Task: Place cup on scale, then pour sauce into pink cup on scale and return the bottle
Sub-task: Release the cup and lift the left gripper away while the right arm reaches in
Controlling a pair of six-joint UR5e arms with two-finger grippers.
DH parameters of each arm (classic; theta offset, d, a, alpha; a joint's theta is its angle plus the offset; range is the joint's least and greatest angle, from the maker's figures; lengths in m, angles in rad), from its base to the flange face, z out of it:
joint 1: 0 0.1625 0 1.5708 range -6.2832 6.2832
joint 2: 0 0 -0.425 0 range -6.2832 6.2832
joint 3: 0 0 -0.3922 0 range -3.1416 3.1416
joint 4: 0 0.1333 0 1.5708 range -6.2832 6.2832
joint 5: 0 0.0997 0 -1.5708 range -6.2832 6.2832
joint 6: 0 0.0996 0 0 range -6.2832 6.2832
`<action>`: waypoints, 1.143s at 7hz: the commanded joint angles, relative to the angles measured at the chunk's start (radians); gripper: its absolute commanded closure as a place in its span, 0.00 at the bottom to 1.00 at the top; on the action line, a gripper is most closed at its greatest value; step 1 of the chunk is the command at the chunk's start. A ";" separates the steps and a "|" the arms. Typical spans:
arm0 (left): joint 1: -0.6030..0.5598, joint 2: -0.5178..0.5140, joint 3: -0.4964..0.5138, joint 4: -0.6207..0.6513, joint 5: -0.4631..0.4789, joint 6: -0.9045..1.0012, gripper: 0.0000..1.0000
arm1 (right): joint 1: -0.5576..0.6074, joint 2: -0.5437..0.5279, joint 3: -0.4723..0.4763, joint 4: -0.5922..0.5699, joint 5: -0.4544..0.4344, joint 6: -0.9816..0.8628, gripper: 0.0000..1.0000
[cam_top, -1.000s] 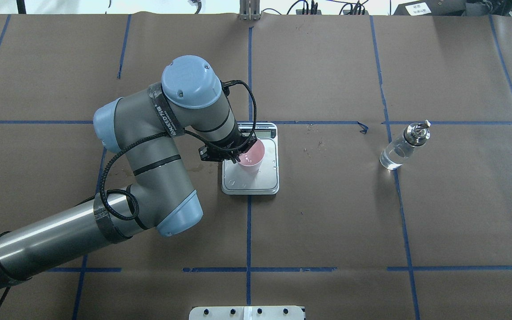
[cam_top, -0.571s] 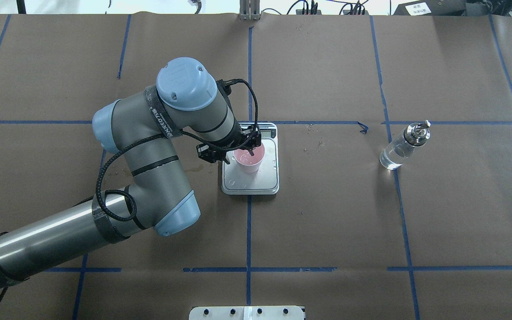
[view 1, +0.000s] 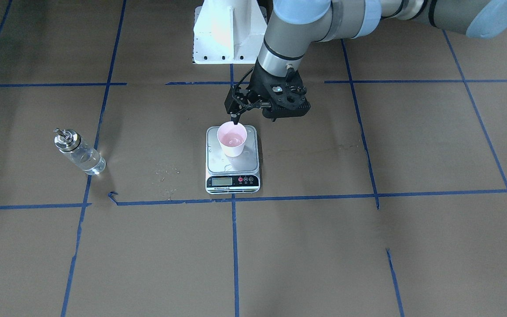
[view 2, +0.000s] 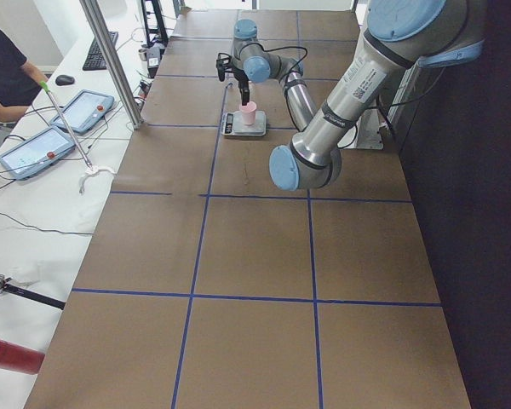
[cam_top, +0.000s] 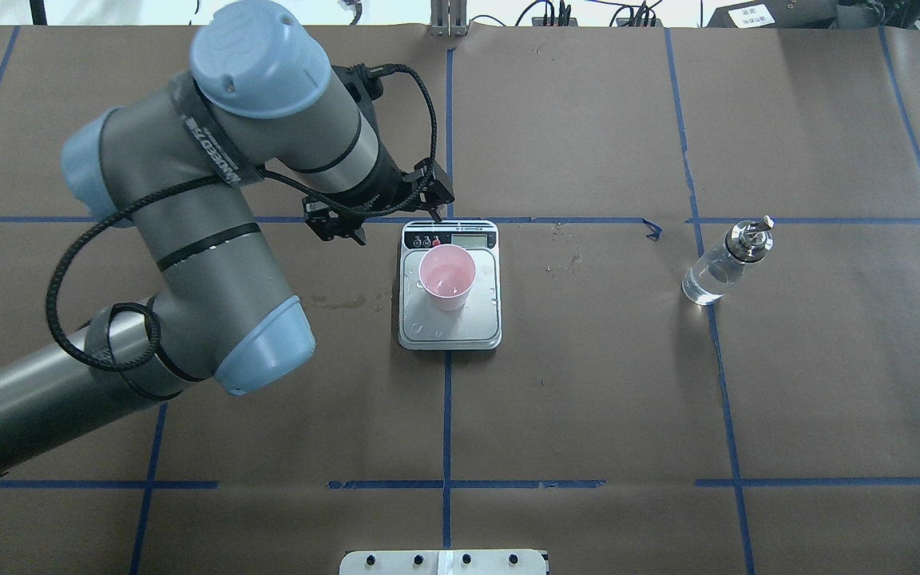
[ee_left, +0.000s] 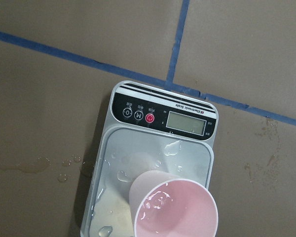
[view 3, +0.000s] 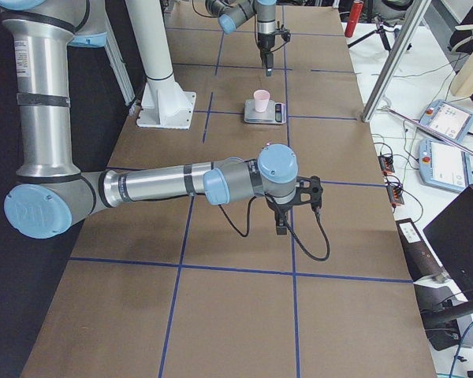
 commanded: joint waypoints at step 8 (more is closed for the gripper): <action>-0.490 0.461 -0.207 0.068 -0.101 0.898 0.00 | -1.087 -0.144 0.582 0.081 -1.184 1.201 0.00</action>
